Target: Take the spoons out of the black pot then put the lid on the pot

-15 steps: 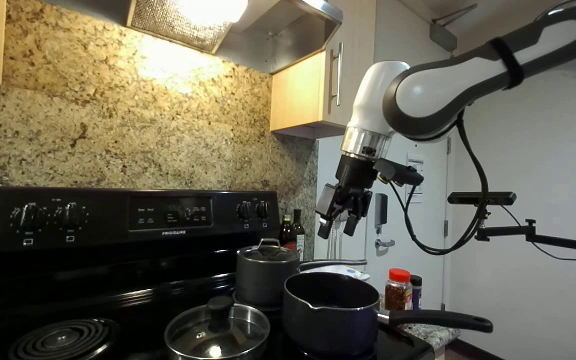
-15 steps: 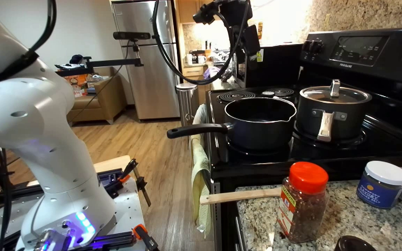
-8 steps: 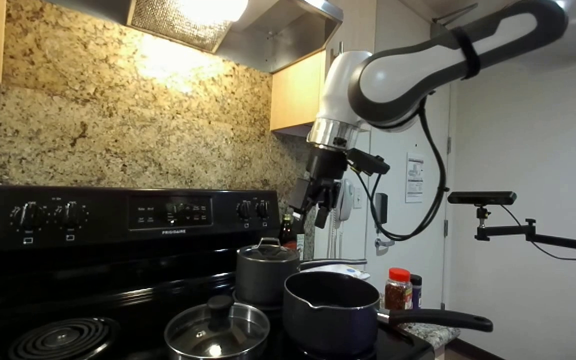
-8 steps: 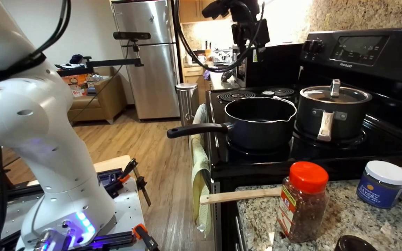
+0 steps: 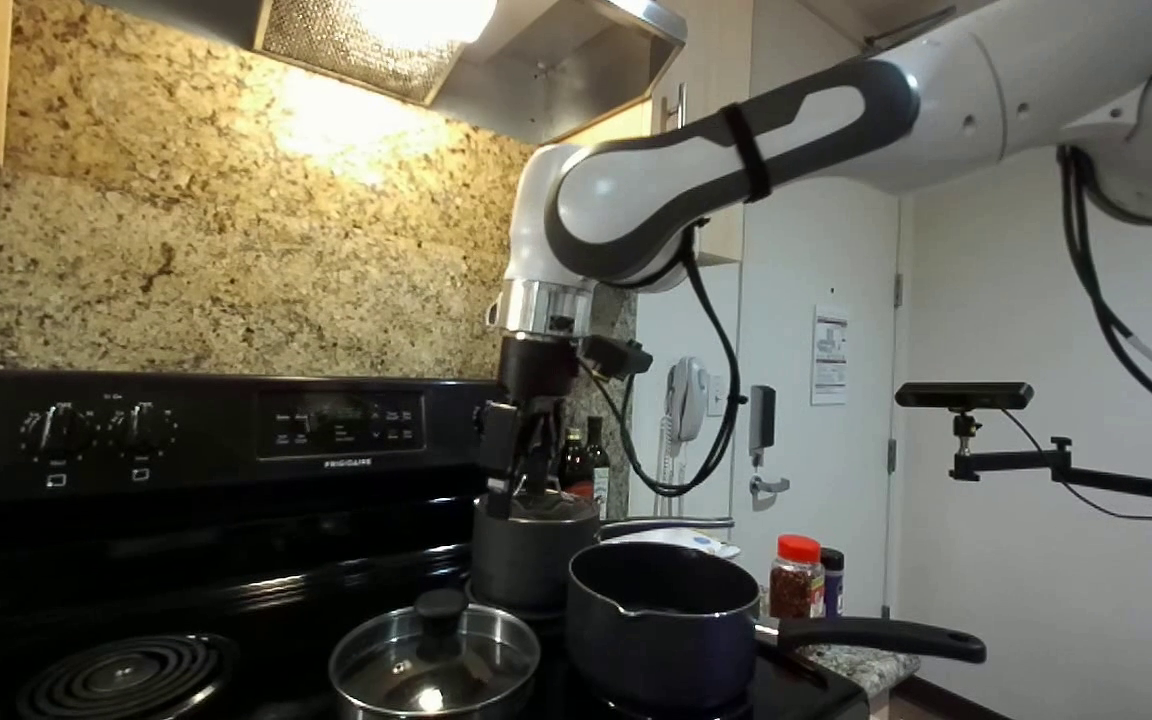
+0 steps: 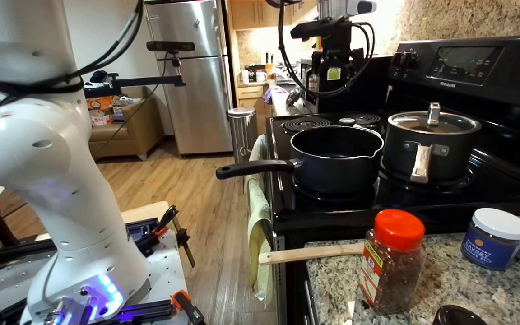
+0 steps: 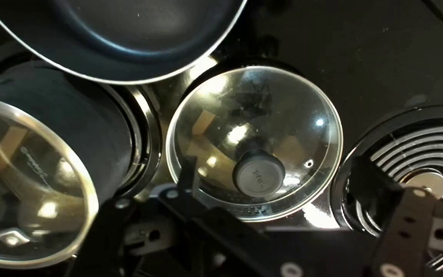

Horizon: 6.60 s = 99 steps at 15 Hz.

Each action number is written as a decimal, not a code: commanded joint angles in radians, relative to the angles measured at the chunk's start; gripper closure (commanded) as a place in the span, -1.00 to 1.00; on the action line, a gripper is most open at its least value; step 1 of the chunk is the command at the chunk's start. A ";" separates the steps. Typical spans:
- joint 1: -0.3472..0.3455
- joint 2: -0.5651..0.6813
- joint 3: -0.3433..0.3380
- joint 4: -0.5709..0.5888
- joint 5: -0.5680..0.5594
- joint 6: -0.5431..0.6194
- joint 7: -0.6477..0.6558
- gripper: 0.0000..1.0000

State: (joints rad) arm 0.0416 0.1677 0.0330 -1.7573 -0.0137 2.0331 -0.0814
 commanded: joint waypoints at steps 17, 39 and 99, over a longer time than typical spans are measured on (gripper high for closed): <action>-0.026 0.457 0.054 0.492 -0.008 -0.202 -0.404 -1.00; -0.027 0.436 0.058 0.483 -0.020 -0.199 -0.412 0.31; -0.118 -0.316 -0.121 -0.418 0.079 0.136 0.246 0.31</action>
State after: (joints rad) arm -0.0704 -0.1216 -0.0997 -2.1545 0.0705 2.1450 0.1487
